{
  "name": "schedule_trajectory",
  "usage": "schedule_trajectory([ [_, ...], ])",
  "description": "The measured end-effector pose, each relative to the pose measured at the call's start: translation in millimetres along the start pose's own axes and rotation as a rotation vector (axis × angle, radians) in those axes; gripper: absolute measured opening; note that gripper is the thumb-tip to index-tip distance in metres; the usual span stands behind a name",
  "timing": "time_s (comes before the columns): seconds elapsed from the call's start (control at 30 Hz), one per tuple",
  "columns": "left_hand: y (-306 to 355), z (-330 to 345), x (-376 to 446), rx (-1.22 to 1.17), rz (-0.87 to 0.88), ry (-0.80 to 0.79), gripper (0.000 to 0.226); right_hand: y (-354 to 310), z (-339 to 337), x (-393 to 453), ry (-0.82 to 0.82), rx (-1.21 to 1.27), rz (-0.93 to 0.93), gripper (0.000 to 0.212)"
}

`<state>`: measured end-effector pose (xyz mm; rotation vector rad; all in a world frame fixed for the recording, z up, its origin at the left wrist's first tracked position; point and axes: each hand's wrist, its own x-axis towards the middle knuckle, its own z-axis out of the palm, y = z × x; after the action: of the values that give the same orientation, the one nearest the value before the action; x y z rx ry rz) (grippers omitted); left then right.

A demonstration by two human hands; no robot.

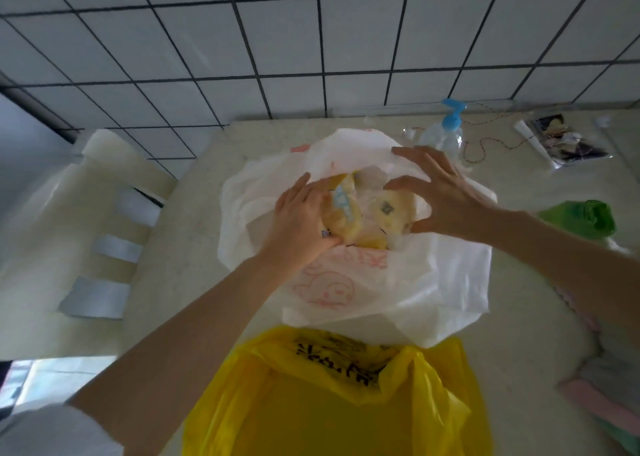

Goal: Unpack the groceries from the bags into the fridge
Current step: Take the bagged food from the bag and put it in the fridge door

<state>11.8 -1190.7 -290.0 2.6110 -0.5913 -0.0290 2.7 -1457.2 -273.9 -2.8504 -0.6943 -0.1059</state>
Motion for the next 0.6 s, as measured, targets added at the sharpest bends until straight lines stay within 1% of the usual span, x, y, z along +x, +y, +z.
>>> schedule_trajectory([
  [0.1, 6, -22, -37, -0.190, -0.124, 0.014, 0.078, -35, -7, -8, 0.069, 0.153, 0.028, 0.080],
  [0.2, 6, -45, -81, -0.302, -0.215, 0.040, 0.074, -79, -15, -19, 0.142, 0.248, 0.011, 0.081],
  [0.27, 4, -58, -115, -0.336, -0.270, 0.083, 0.071, -112, -18, -28, 0.163, 0.293, 0.020, 0.083],
  [0.4, -7, -74, -192, -0.374, -0.358, 0.179, 0.070, -182, -14, -50, 0.151, 0.385, 0.047, 0.090],
  [0.6, -15, -97, -323, -0.460, -0.541, 0.344, 0.071, -296, 2, -83, 0.068, 0.522, 0.054, 0.089],
])
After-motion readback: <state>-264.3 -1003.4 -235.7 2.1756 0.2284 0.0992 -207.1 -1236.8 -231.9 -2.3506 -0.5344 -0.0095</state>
